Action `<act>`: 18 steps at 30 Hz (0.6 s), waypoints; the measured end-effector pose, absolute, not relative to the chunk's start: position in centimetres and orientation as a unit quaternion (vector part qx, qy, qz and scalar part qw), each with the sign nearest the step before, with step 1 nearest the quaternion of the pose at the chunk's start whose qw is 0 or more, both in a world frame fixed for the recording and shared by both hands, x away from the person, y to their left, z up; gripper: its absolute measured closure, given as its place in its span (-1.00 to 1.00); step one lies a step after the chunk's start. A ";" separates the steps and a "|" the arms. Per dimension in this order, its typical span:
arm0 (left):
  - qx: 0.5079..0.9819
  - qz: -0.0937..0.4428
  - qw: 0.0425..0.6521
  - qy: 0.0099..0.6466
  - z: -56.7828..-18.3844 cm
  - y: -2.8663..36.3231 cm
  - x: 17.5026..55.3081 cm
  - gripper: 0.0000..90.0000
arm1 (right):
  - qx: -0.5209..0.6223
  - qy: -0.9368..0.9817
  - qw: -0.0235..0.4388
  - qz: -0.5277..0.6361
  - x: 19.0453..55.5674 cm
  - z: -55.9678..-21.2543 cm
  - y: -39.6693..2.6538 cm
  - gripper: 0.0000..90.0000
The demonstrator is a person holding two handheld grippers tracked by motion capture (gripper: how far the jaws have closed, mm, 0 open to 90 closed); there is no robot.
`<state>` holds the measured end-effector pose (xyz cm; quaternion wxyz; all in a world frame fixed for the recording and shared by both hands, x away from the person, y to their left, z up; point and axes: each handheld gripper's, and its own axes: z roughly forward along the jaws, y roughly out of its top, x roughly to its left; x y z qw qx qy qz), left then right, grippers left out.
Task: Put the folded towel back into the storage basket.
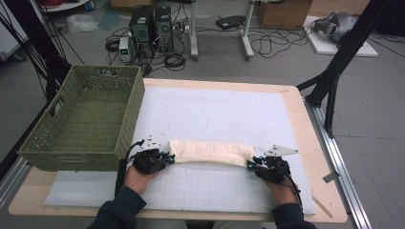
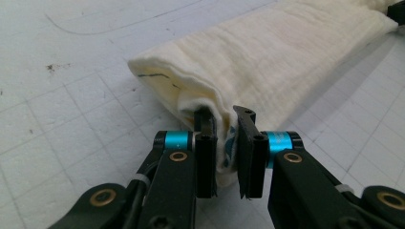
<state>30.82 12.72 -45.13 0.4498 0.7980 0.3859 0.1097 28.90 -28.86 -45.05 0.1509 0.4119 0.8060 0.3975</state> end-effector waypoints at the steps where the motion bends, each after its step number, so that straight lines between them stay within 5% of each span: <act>1: 0.797 0.110 0.450 0.387 -45.1 12.7 30.8 0.76 | 0.410 0.807 0.148 0.398 28.8 -45.0 -28.8 0.69; 18: 0.789 0.130 0.477 0.366 -43.7 12.7 30.4 0.83 | 0.428 0.797 0.178 0.386 28.7 -43.7 -28.9 0.85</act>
